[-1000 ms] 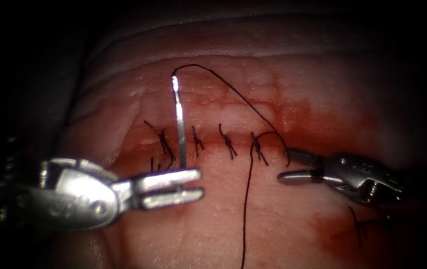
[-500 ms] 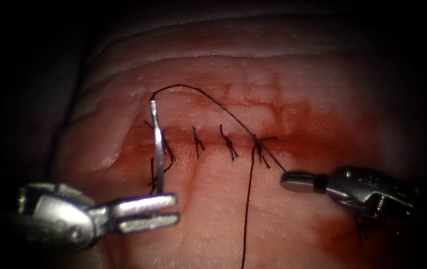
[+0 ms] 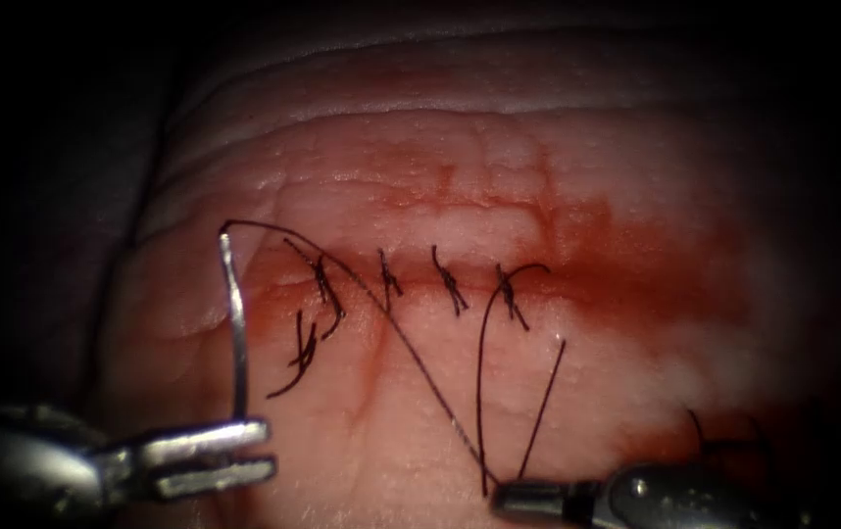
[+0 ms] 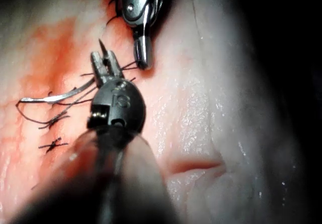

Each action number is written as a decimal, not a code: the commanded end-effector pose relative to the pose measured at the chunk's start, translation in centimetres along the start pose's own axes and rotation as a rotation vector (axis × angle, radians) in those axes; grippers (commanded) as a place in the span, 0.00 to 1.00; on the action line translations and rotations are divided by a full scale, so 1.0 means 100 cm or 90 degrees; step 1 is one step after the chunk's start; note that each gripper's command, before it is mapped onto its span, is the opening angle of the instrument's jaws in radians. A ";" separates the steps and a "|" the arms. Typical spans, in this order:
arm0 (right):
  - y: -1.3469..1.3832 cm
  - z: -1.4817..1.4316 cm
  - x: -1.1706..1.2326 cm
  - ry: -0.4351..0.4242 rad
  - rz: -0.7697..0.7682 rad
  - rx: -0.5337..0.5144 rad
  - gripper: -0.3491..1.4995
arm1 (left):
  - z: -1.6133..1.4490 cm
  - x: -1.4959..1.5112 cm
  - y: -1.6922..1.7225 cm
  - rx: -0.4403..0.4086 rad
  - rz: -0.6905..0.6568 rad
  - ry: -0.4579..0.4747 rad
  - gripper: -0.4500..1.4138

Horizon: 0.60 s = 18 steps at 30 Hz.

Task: Wound Closure
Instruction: Pull the length of suture through the wound until a short tail remains. Use the right gripper.

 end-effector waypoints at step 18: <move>0.0046 0.0001 0.0017 0.059 -0.283 -0.056 0.84 | -0.0062 -0.0019 -0.0050 0.066 -0.033 -0.051 0.00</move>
